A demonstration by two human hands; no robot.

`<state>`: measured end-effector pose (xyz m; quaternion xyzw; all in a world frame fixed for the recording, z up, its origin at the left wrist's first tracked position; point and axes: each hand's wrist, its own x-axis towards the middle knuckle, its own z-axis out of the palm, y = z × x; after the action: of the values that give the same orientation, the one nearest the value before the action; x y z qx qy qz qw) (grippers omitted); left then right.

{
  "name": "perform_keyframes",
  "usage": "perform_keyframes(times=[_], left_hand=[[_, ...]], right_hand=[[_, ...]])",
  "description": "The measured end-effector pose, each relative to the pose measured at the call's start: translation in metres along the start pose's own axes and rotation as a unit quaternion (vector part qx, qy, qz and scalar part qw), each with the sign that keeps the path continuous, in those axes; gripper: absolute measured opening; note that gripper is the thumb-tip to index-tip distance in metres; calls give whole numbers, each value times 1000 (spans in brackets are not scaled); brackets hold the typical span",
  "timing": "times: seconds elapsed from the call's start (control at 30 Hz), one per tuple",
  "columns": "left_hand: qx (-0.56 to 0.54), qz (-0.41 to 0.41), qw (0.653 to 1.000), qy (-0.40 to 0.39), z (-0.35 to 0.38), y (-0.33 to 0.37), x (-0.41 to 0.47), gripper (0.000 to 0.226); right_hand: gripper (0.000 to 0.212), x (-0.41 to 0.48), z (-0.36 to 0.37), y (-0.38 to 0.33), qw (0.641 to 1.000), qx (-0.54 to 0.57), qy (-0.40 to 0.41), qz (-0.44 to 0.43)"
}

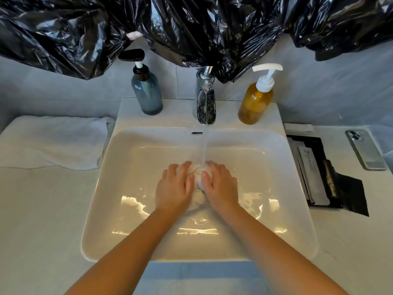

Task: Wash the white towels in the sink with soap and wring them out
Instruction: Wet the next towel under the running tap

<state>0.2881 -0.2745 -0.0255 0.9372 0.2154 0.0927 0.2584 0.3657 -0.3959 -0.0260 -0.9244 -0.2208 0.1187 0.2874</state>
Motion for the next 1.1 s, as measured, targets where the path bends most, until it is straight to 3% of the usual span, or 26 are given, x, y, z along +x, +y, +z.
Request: perform_keyframes(times=[0.07, 0.13, 0.23, 0.33, 0.4, 0.57, 0.67, 0.73, 0.8, 0.87, 0.93, 0.97, 1.03, 1.1], left_hand=[[25, -21, 999, 7, 6, -1, 7, 48], [53, -38, 998, 5, 6, -2, 16, 57], [62, -26, 998, 12, 2, -1, 31, 58], [58, -55, 996, -34, -3, -3, 49, 36], [12, -80, 996, -43, -12, -5, 60, 35], [-214, -61, 975, -19, -47, 18, 75, 46], [-278, -84, 953, -90, -68, 25, 79, 43], [-216, -73, 960, -162, -73, 14, 76, 28], [-32, -16, 978, -206, -72, -1, 66, 19], [136, 54, 969, -200, -63, -15, 48, 35], [138, 101, 970, -172, -51, -21, 27, 53], [120, 107, 973, -167, -46, -22, 19, 63], [133, 92, 975, -155, -31, -21, 12, 73], [169, 80, 977, -99, -13, -19, 11, 68]], right_hand=[[69, 7, 8, -1, 997, -28, 68, -11], [60, 13, 11, 1, 991, -36, 123, -27], [63, 22, 8, 2, 996, -24, 91, -9], [50, 37, -4, 1, 998, -53, 12, 37], [45, 42, -23, -4, 998, -58, -13, 35], [47, 48, -83, -9, 999, 20, 30, -38], [28, 54, -105, 3, 993, 97, -10, -70], [16, 52, -106, 15, 993, 76, -62, -61], [7, 43, -97, 26, 993, 14, -101, -64], [18, 27, -83, 28, 989, -22, -122, -84], [53, 12, -65, 23, 984, -3, -140, -109], [61, 7, -54, 21, 983, -1, -146, -111], [58, 0, -29, 14, 983, -56, -129, -119], [58, -2, -7, 10, 984, -111, -65, -127]])
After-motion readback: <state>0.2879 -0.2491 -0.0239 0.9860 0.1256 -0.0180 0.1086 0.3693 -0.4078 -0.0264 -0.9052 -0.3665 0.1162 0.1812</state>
